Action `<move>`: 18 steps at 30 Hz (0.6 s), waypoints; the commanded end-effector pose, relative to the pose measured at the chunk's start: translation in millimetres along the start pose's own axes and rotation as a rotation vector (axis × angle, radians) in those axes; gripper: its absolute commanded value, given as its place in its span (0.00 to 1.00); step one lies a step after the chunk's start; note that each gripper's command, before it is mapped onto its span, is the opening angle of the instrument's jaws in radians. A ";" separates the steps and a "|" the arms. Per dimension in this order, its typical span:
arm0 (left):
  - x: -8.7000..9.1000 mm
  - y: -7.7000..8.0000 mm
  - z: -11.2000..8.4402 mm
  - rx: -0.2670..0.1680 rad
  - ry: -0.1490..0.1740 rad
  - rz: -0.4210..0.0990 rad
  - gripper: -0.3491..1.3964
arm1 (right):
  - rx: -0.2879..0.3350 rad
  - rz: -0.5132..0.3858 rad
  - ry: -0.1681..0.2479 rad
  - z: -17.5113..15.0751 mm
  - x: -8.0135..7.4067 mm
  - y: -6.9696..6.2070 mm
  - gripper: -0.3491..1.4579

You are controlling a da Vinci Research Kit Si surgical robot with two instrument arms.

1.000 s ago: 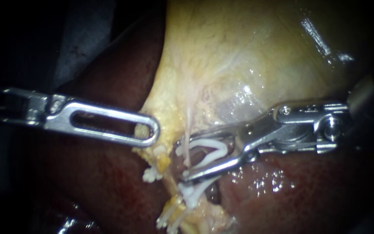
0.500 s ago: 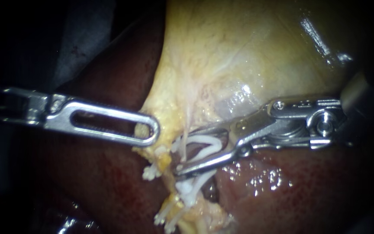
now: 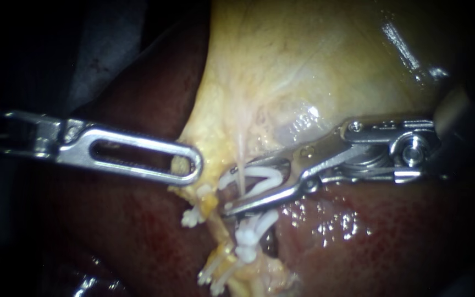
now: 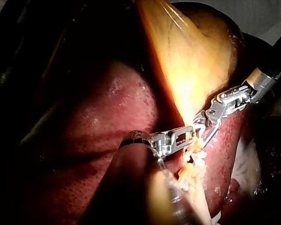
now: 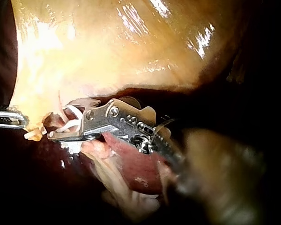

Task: Clipping third clip right tube

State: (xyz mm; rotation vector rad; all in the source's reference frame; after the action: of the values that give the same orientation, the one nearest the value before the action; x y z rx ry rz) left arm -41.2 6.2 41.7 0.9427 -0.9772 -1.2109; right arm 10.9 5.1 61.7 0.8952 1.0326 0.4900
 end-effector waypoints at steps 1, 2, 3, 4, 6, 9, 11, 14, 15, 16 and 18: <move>0.0 0.0 0.0 0.000 0.000 -0.001 0.00 | 0.000 0.005 0.000 0.1 -0.1 0.1 0.43; 0.0 0.0 0.0 0.000 -0.001 -0.001 0.00 | 0.000 0.005 0.000 0.1 -0.1 0.1 0.43; 0.0 0.0 0.0 0.000 -0.001 -0.001 0.00 | 0.000 0.005 0.000 0.1 -0.1 0.1 0.42; 0.0 0.0 0.0 0.000 -0.001 -0.001 0.00 | 0.000 0.005 0.000 0.0 -0.1 0.1 0.42; 0.0 0.0 0.0 0.000 -0.001 -0.001 0.00 | 0.000 0.005 0.000 0.0 -0.1 0.1 0.42; 0.0 0.0 0.0 0.000 0.000 -0.001 0.00 | 0.001 0.017 0.001 0.0 -0.2 0.1 0.41; 0.0 0.1 0.0 0.000 0.000 -0.001 0.00 | 0.002 0.022 0.001 -0.1 -0.2 0.1 0.40; 0.0 0.1 0.0 0.000 0.000 -0.001 0.00 | 0.004 0.051 0.002 -0.4 -0.3 0.0 0.33; 0.0 0.1 0.0 0.000 0.000 -0.001 0.00 | 0.005 0.057 0.003 -0.5 -0.4 0.0 0.29; 0.0 0.1 0.0 0.000 0.000 -0.001 0.00 | 0.007 0.074 0.003 -0.7 -0.5 0.0 0.23; 0.0 0.1 0.0 0.000 0.000 -0.001 0.00 | 0.010 0.104 0.005 -1.1 -0.5 0.0 0.10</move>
State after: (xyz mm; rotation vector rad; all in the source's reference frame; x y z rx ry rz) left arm -41.2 6.2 41.8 0.9429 -0.9770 -1.2119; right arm 9.6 5.1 61.8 0.9648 0.9948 0.5812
